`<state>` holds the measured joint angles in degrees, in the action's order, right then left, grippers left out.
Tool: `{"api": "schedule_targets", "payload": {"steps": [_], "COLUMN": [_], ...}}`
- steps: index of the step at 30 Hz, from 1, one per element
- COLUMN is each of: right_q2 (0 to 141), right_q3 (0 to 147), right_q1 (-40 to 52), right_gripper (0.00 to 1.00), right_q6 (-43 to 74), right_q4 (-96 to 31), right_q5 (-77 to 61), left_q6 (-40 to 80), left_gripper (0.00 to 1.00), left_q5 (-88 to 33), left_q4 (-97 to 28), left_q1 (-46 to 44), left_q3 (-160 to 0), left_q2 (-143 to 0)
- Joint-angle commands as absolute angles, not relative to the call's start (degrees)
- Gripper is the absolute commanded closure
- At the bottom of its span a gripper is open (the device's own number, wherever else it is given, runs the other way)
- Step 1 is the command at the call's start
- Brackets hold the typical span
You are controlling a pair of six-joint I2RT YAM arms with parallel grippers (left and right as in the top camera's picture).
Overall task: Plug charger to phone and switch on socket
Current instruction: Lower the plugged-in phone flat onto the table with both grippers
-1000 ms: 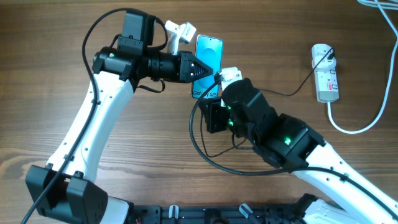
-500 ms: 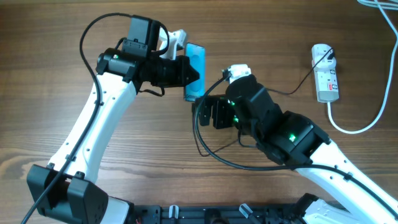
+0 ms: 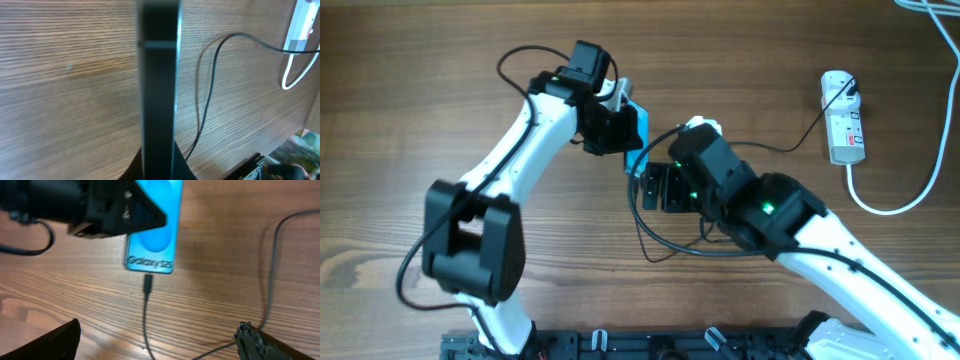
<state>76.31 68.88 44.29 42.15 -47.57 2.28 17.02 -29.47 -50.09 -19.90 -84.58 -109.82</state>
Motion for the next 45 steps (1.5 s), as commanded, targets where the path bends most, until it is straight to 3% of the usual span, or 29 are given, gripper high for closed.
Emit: {"api": "schedule_targets", "payload": {"steps": [1,9,32,36,43,45], "right_q2": [79.2,81.0,81.0,81.0,81.0,81.0], "right_q3": [69.6,69.6,69.6,69.6,69.6,69.6], "right_q1": [44.3,44.3,44.3,44.3,44.3,44.3], "right_gripper": [0.00,0.00,0.00,0.00,0.00,0.00], "right_q6": [43.7,43.7,43.5,43.5,43.7,43.7], "right_q4": [-47.4,-47.4,-48.1,-48.1,-48.1,-48.1], "right_q5": [-1.3,-1.8,-2.2,-2.2,-2.2,-2.2], "left_q6": [19.5,20.2,20.4,20.2,20.0,19.9], "left_gripper": [0.96,0.96,0.96,0.88,0.83,0.76], "left_q5": [-33.9,-28.8,-28.8,-27.4,-21.8,-20.8], "left_q4": [-47.3,-43.7,-41.8,-42.0,-44.2,-44.7], "left_q1": [-20.7,-20.9,-21.6,-21.6,-21.6,-21.6], "left_q3": [-84.5,-84.4,-84.3,-84.3,-84.3,-84.3], "left_q2": [-112.4,-115.9,-122.7,-122.7,-122.7,-122.7]}}
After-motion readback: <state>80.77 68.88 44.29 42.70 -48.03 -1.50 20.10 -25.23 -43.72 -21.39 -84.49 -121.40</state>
